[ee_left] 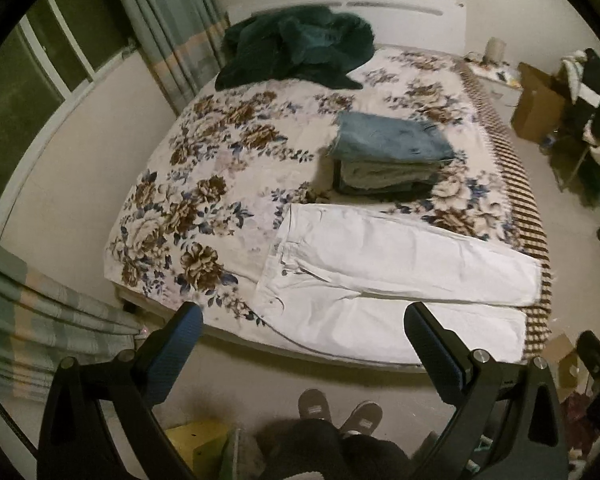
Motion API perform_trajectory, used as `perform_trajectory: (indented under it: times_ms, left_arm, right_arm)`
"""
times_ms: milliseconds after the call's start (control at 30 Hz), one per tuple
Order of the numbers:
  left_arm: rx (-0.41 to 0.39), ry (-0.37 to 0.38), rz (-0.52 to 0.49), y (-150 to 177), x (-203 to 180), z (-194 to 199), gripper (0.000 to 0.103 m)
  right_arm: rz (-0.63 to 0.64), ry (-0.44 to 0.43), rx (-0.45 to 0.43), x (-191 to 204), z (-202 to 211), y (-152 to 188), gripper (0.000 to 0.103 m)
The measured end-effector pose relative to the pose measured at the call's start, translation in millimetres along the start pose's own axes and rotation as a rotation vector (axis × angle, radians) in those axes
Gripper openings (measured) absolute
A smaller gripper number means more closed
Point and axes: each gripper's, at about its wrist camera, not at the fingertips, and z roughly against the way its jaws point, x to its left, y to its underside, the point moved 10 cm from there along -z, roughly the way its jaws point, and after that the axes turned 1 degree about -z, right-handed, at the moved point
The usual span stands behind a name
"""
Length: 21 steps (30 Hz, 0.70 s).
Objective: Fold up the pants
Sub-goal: 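Lower both grippers onto the white pants and close on the fabric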
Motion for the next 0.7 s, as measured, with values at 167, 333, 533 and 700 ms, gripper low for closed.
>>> perform_trajectory:
  times_ms: [167, 333, 533, 700]
  left_arm:
    - [0.109, -0.030, 0.009, -14.8, -5.5, -81.1, 0.103]
    - [0.275, -0.034, 0.117, -31.5, 2.1, -187.5, 0.103]
    - [0.484, -0.016, 0.355, -54.6, 17.7, -320.9, 0.103]
    - [0.599, -0.029, 0.539, -77.5, 26.5, -434.6, 0.103]
  right_arm:
    - [-0.027, 0.052, 0.048, -15.7, -91.0, -24.0, 0.103]
    - [-0.109, 0.072, 0.137, -34.0, -199.4, -48.6, 0.103]
    - [-0.319, 0.094, 0.276, -65.1, -353.8, -79.1, 0.103]
    - [-0.508, 0.136, 0.396, -104.8, -479.2, -92.2, 0.103]
